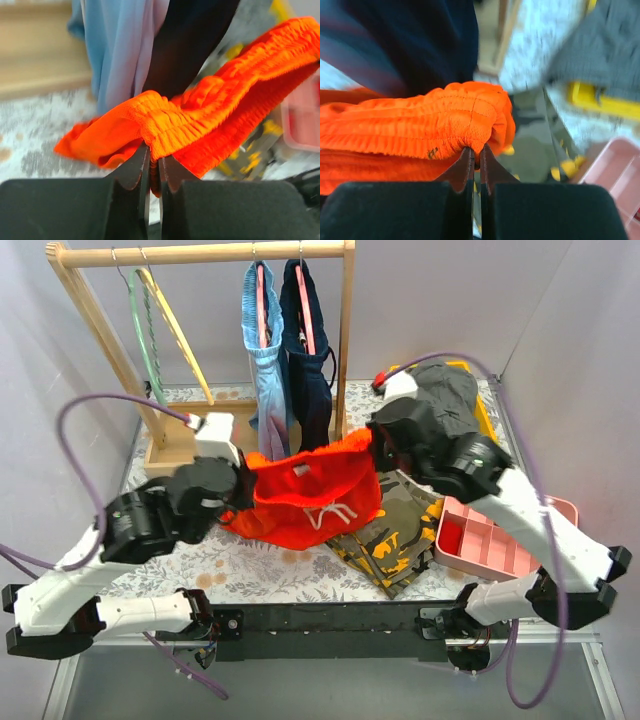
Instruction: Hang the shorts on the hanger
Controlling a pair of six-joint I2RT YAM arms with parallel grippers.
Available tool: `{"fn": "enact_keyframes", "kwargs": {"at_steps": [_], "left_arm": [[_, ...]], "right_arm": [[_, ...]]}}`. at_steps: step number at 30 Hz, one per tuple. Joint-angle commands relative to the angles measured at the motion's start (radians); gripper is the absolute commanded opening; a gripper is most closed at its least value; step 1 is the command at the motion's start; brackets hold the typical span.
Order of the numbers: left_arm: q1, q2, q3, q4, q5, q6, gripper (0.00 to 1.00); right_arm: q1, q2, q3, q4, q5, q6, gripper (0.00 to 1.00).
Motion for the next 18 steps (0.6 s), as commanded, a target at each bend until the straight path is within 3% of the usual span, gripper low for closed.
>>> {"fn": "enact_keyframes", "kwargs": {"at_steps": [1,4,5,6,7,8,10,11,13,16,18], "left_arm": [[0.019,-0.092,-0.398,0.114,0.081,-0.162,0.00],[0.264,-0.106,-0.727,0.409,0.467,-0.182,0.00],[0.318,-0.104,-0.828,0.461,0.512,-0.191,0.00],[0.334,-0.022,-0.953,0.627,0.586,-0.206,0.00],[0.334,-0.009,-0.946,0.633,0.658,-0.184,0.01],[0.334,-0.024,-0.935,0.631,0.680,-0.161,0.17],[0.334,-0.136,-0.891,0.584,0.741,-0.110,0.38],[0.334,-0.164,-0.869,0.563,0.763,-0.093,0.43],[0.334,-0.217,-0.796,0.514,0.841,-0.037,0.52],[0.333,-0.293,-0.705,0.478,0.945,0.014,0.56],[0.334,-0.314,-0.590,0.458,0.921,0.023,0.58]], "right_arm": [[-0.178,-0.038,-0.402,0.178,-0.338,0.015,0.01],[-0.276,-0.049,-0.693,0.298,-0.451,0.024,0.01],[-0.301,-0.040,-0.733,0.349,-0.494,0.024,0.01],[-0.316,0.027,-0.841,0.436,-0.550,0.039,0.01],[-0.316,0.036,-0.851,0.453,-0.574,0.047,0.01],[-0.316,0.033,-0.850,0.452,-0.572,0.050,0.01],[-0.316,0.016,-0.849,0.452,-0.557,0.052,0.01],[-0.316,0.014,-0.845,0.452,-0.555,0.052,0.01],[-0.316,0.011,-0.841,0.454,-0.558,0.052,0.01],[-0.316,0.017,-0.829,0.457,-0.575,0.052,0.01],[-0.316,0.019,-0.824,0.457,-0.581,0.052,0.01]]}}
